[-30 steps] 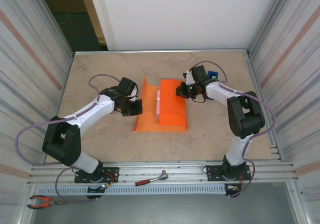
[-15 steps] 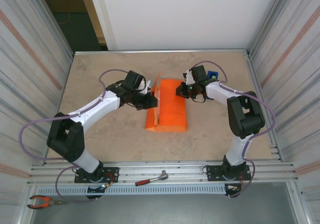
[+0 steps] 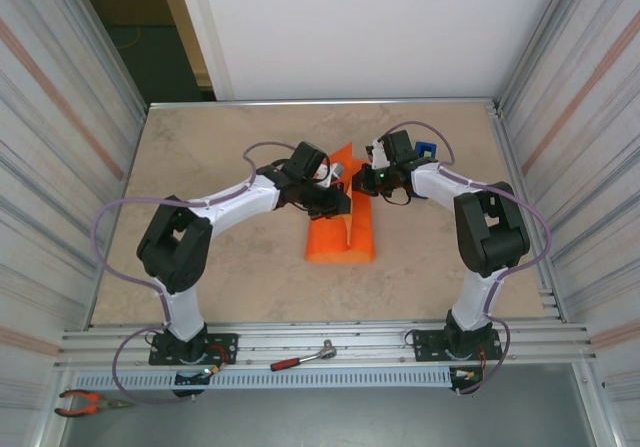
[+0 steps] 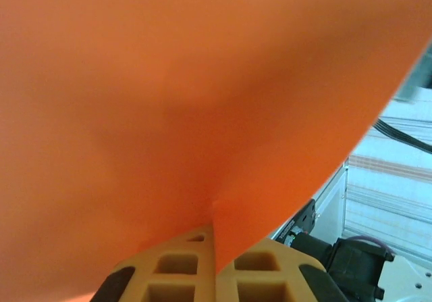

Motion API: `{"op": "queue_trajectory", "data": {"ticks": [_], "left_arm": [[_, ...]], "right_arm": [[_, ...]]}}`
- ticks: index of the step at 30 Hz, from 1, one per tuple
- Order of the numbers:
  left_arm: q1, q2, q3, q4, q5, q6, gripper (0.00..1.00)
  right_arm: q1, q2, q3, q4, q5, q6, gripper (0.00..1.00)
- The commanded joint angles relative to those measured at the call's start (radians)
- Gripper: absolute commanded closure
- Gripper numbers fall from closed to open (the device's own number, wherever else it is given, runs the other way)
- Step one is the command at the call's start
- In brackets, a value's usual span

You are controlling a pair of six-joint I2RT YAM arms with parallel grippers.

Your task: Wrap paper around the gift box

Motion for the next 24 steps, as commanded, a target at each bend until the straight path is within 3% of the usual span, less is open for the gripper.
{"op": "queue_trajectory", "data": {"ticks": [1, 24], "left_arm": [[-0.01, 0.025, 0.011, 0.09, 0.037, -0.06, 1.0], [-0.034, 0.142, 0.063, 0.182, 0.016, -0.123, 1.0]], "right_arm": [[0.029, 0.063, -0.052, -0.086, 0.048, -0.001, 1.0], [0.036, 0.066, -0.054, -0.085, 0.049, 0.002, 1.0]]}}
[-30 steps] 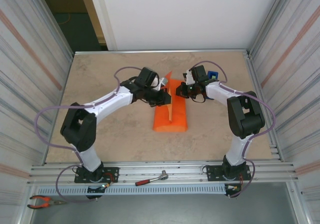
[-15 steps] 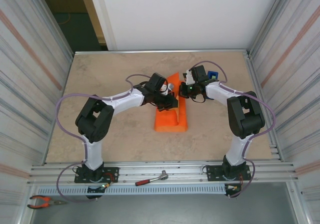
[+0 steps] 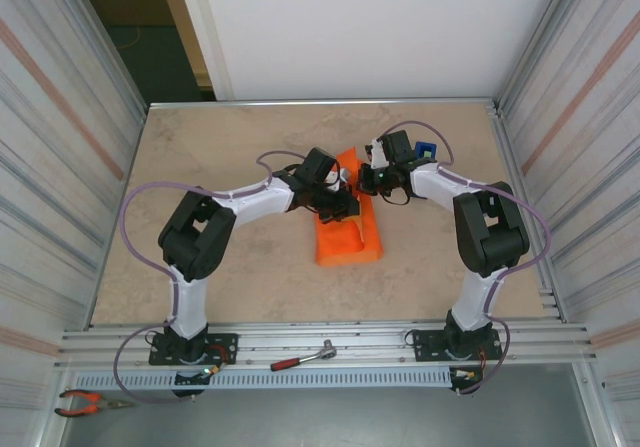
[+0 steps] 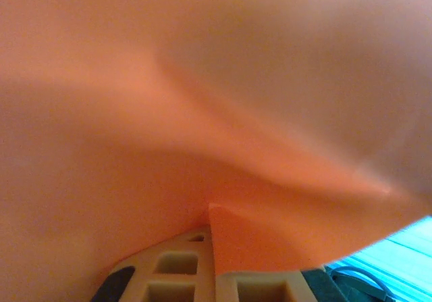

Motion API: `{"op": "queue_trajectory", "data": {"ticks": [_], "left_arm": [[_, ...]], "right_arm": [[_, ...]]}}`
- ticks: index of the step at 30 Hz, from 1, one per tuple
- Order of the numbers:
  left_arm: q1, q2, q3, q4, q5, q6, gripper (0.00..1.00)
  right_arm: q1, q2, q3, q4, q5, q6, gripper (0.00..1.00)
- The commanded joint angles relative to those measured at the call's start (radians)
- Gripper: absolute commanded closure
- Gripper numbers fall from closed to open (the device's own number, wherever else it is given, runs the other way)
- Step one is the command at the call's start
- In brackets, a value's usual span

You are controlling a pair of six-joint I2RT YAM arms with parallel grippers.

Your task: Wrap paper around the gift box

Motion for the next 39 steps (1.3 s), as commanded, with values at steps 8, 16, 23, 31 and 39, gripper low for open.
{"op": "queue_trajectory", "data": {"ticks": [8, 16, 23, 31, 39], "left_arm": [[-0.002, 0.067, -0.068, 0.133, -0.021, -0.041, 1.0], [0.011, 0.062, -0.114, 0.094, -0.046, -0.006, 1.0], [0.016, 0.068, -0.131, 0.095, -0.049, -0.003, 1.0], [0.017, 0.075, -0.121, 0.078, -0.048, 0.011, 1.0], [0.023, 0.074, -0.121, 0.073, -0.052, 0.016, 1.0]], "right_arm": [[0.033, 0.063, -0.045, -0.114, 0.041, 0.005, 1.0], [-0.033, 0.007, 0.011, -0.136, -0.013, 0.044, 1.0], [-0.135, -0.165, 0.019, -0.166, 0.016, 0.066, 0.38], [-0.112, -0.193, 0.013, -0.17, 0.056, 0.056, 0.18], [-0.042, -0.075, 0.071, -0.192, 0.107, 0.046, 0.11]]}}
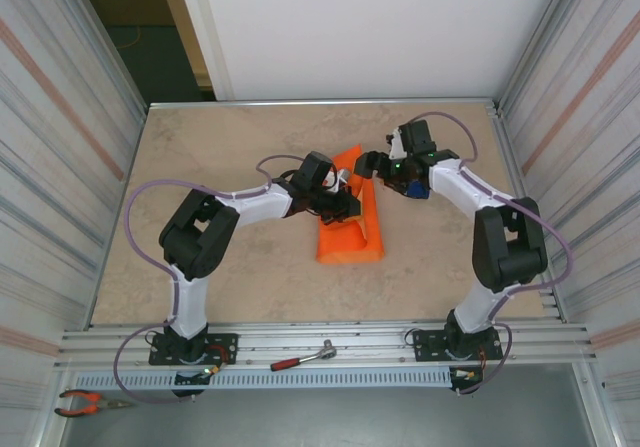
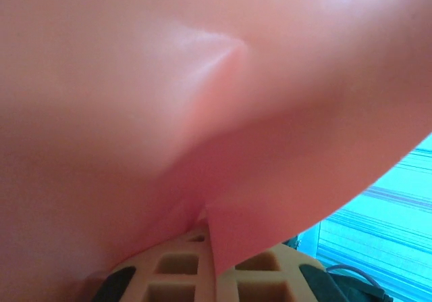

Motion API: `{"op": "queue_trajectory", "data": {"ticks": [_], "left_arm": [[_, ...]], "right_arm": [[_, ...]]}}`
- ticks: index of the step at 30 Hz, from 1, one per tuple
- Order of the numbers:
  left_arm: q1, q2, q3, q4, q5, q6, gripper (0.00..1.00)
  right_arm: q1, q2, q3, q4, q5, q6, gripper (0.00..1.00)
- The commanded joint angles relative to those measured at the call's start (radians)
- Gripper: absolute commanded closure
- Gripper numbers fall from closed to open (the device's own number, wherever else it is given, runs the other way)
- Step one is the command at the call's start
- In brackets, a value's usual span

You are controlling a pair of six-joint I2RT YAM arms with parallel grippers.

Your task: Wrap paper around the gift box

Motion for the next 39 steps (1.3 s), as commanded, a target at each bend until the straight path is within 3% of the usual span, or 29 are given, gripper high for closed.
{"op": "queue_trajectory", "data": {"ticks": [1, 9, 16, 20, 24, 27, 34, 39], "left_arm": [[0.009, 0.06, -0.036, -0.115, -0.083, 0.037, 1.0], [0.009, 0.064, -0.022, -0.121, -0.079, 0.044, 1.0], [0.008, 0.061, -0.01, -0.127, -0.07, 0.052, 0.99], [0.009, 0.053, 0.004, -0.134, -0.052, 0.066, 0.89], [0.01, 0.037, 0.033, -0.158, -0.028, 0.09, 0.7], [0.012, 0.02, 0.068, -0.18, 0.001, 0.114, 0.61], [0.049, -0.055, 0.144, -0.204, 0.1, 0.146, 0.45], [0.136, -0.153, 0.095, -0.197, 0.114, 0.16, 0.39]], "right_arm": [[0.025, 0.063, 0.046, -0.042, 0.04, -0.011, 0.11], [0.012, 0.131, 0.031, -0.037, 0.045, -0.02, 0.11], [-0.019, 0.159, 0.016, -0.003, -0.033, -0.015, 0.28], [-0.026, 0.164, 0.011, 0.004, -0.049, -0.013, 0.41], [-0.028, 0.166, 0.005, 0.009, -0.054, -0.012, 0.53], [-0.03, 0.167, -0.005, 0.014, -0.052, -0.01, 0.59], [-0.033, 0.162, -0.03, 0.024, -0.053, -0.007, 0.66], [-0.032, 0.157, -0.044, 0.039, -0.052, 0.007, 0.68]]}}
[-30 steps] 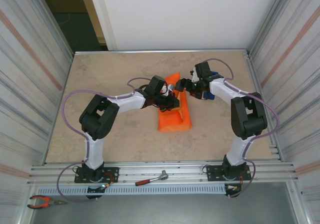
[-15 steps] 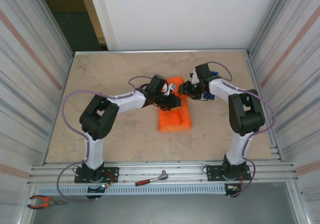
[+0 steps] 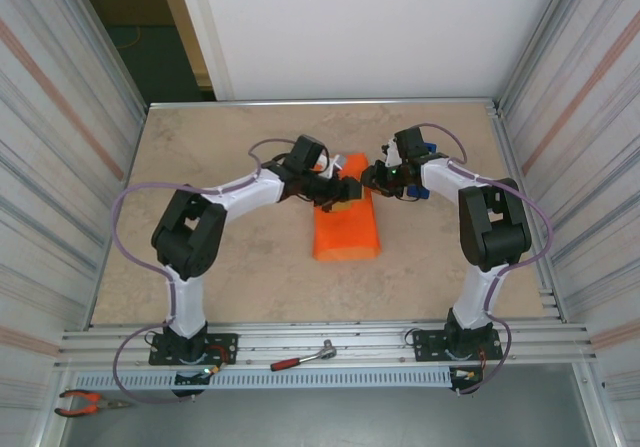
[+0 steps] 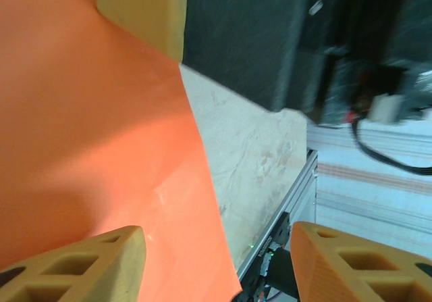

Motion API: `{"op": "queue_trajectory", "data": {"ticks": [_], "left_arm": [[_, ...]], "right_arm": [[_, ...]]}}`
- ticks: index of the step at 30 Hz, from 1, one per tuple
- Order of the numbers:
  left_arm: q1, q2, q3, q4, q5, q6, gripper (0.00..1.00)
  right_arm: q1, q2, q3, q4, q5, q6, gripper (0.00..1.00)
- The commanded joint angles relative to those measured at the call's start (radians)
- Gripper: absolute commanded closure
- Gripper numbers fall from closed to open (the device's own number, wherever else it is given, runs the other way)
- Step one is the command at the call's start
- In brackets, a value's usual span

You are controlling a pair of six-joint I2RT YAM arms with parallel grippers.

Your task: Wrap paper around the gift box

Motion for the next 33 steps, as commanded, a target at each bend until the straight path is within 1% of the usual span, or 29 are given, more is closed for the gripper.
{"op": "queue_trajectory", "data": {"ticks": [1, 4, 6, 9, 12, 19, 22, 28, 33], "left_arm": [[0.076, -0.111, -0.027, -0.02, 0.031, 0.039, 0.39], [0.152, -0.14, -0.105, -0.004, 0.019, 0.046, 0.37], [0.196, -0.138, -0.132, -0.031, 0.001, 0.081, 0.36], [0.229, -0.108, -0.136, -0.078, -0.02, 0.151, 0.33], [0.227, -0.076, -0.137, -0.076, -0.007, 0.197, 0.3], [0.194, -0.042, -0.146, -0.091, 0.008, 0.265, 0.28], [0.183, -0.027, -0.141, -0.126, -0.019, 0.298, 0.28], [0.174, 0.0, -0.126, -0.224, -0.134, 0.36, 0.27], [0.157, -0.019, -0.135, -0.218, -0.129, 0.368, 0.26]], "right_arm": [[0.003, 0.012, -0.042, -0.024, 0.03, 0.014, 0.68], [0.012, 0.01, -0.055, -0.01, 0.032, 0.027, 0.69], [0.019, 0.008, -0.062, -0.003, 0.036, 0.034, 0.7], [0.029, 0.007, -0.075, 0.012, 0.041, 0.047, 0.71], [0.038, 0.0, -0.092, 0.021, 0.05, 0.057, 0.71], [0.054, -0.013, -0.114, 0.035, 0.066, 0.081, 0.72], [0.063, -0.012, -0.119, 0.04, 0.071, 0.089, 0.72], [0.073, -0.01, -0.132, 0.052, 0.08, 0.106, 0.73], [0.078, -0.009, -0.136, 0.054, 0.083, 0.11, 0.74]]}}
